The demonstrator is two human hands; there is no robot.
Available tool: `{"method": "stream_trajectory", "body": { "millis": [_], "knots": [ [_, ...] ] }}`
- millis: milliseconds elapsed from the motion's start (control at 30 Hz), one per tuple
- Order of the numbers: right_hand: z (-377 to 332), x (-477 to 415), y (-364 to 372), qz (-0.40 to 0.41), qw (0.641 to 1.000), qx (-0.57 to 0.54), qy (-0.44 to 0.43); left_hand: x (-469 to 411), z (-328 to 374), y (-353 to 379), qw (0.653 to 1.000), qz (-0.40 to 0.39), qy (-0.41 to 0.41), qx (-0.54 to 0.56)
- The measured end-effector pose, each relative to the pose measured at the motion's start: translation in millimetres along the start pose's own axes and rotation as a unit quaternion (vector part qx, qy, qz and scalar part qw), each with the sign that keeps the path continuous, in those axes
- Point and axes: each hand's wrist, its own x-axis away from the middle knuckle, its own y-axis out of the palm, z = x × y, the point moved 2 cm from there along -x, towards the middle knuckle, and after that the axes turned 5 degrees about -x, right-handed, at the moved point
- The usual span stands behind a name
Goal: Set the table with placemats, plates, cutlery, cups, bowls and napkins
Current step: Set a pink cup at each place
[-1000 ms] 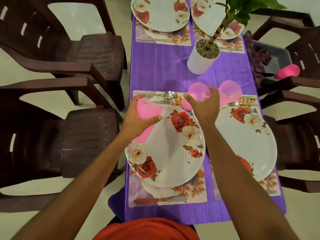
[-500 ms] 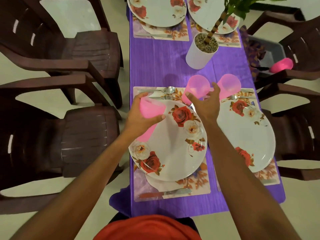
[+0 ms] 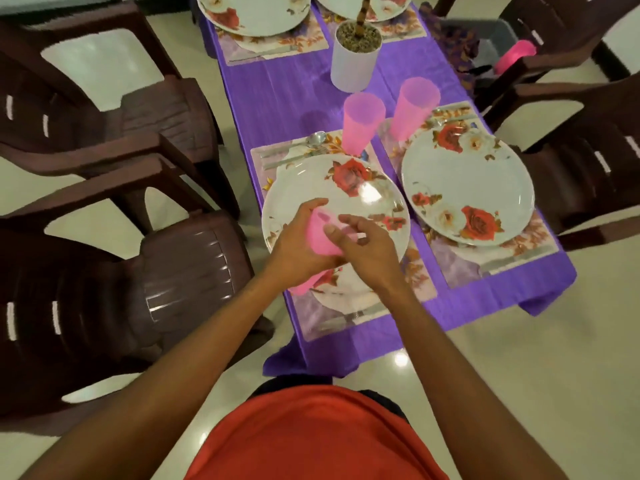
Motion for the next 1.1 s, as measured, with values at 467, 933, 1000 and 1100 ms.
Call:
{"method": "stream_trajectory", "body": {
  "millis": [467,933,1000,1100],
  "knots": [
    [16.1,163.9,151.9,-0.054,0.995,-0.084,0.028,194.6,-58.7,-97.0,0.999,-0.002,-0.029,-0.032],
    [-138.8,207.1,444.0,-0.116,0.986,-0.115,-0.043,301.2,-129.4,-400.0,0.993,0.117,-0.009,-0.005],
    [-174.5,203.2,501.3,-0.118,0.981,-0.145,-0.047,303.7,-139.5,-460.1,0.987,0.16,-0.006,-0.004],
    [-218.2,198.0,573.5,-0.128,0.975,-0.176,-0.047,300.9,-152.9,-537.7,0.983,0.183,-0.008,-0.017]
  ]
}}
